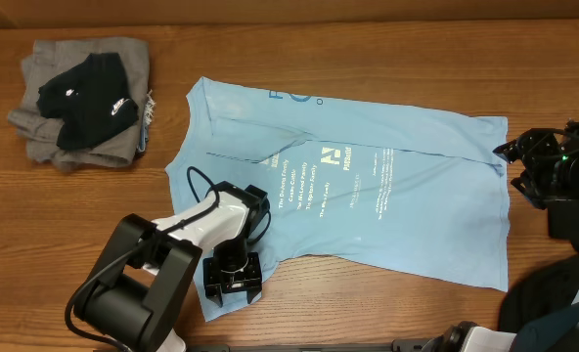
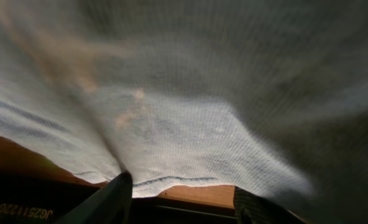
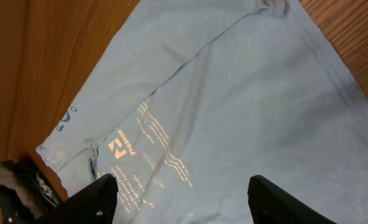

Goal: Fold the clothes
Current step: 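Lower the left gripper onto the shirt's lower left side and grasp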

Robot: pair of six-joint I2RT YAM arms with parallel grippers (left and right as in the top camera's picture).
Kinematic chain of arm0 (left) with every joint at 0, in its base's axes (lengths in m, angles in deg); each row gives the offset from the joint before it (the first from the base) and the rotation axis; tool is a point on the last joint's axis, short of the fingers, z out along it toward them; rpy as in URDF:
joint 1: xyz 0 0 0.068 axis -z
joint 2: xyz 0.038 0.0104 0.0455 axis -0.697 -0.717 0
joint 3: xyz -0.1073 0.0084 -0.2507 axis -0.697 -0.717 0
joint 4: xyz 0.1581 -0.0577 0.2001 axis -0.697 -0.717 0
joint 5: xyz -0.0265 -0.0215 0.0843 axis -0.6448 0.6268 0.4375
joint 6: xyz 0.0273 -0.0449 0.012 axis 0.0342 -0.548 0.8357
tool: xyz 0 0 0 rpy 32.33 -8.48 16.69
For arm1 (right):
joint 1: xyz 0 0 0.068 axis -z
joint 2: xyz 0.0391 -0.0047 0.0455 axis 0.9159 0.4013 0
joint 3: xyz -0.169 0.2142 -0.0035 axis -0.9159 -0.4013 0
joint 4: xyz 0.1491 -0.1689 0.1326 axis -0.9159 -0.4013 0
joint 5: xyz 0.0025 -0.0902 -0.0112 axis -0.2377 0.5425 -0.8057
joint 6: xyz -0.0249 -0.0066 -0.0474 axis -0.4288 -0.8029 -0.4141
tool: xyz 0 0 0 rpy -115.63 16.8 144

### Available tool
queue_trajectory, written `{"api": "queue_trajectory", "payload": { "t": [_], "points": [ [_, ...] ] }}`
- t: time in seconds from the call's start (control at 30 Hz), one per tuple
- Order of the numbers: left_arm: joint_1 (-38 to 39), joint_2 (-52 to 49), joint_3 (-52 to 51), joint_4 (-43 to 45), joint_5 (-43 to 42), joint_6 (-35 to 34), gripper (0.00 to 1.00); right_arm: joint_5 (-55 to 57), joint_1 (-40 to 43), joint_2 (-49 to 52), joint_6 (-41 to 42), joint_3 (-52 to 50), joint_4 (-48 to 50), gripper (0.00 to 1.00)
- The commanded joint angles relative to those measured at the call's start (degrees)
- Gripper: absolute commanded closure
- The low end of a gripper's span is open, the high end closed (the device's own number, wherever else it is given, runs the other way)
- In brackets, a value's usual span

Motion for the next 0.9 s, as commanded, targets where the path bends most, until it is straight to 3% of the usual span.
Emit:
{"api": "queue_trajectory", "payload": {
  "t": [0.0, 0.1, 0.13, 0.3, 0.53, 0.87],
  "points": [
    [-0.3, 0.6, -2.1, 4.2, -0.8, -2.3, 0.51, 0.5, 0.1, -0.7, -0.4, 0.9, 0.3, 0.29],
    [-0.3, 0.6, -2.2, 4.9, -0.4, -2.2, 0.94, 0.5, 0.1, -0.7, -0.4, 0.9, 0.3, 0.29],
    [-0.4, 0.6, -2.1, 4.6, -0.5, -2.2, 0.96, 0.6, 0.1, -0.7, -0.4, 0.9, 0.3, 0.29],
    [-2.6, 1.6, -1.1, -0.2, -1.2, 1.2, 0.96, 3.1, 0.1, -0.7, -0.3, 0.9, 0.3, 0.29],
    [-10.2, 11.0, 3.0, -7.4, 0.9, 6.0, 0.96, 7.9, 0.1, 0.7, 1.7, 0.6, 0.2, 0.24],
    [-18.9, 19.4, 10.8, -7.1, 0.9, 12.5, 0.96, 12.6, 0.8, 2.1, 7.4, -9.9, 1.0, 0.21]
  ]
}}
